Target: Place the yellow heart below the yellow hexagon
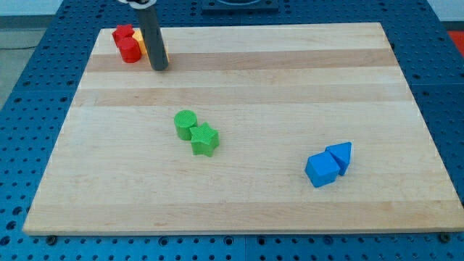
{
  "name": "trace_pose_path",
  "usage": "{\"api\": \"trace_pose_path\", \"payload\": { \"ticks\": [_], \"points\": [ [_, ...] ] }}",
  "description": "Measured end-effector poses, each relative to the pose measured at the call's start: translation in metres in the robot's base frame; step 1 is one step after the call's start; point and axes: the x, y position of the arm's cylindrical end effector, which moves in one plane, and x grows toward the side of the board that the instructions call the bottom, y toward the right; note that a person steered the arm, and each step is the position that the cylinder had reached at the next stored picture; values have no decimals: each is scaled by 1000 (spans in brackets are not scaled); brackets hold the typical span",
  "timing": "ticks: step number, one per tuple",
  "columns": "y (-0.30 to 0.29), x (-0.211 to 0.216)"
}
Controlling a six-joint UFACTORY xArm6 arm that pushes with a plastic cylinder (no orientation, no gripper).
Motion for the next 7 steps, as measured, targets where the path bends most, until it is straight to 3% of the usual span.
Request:
{"api": "trace_pose_path", "payload": {
  "ticks": [3,5,7],
  "points": [
    [-27,8],
    [34,22],
    [18,5]
  ]
}}
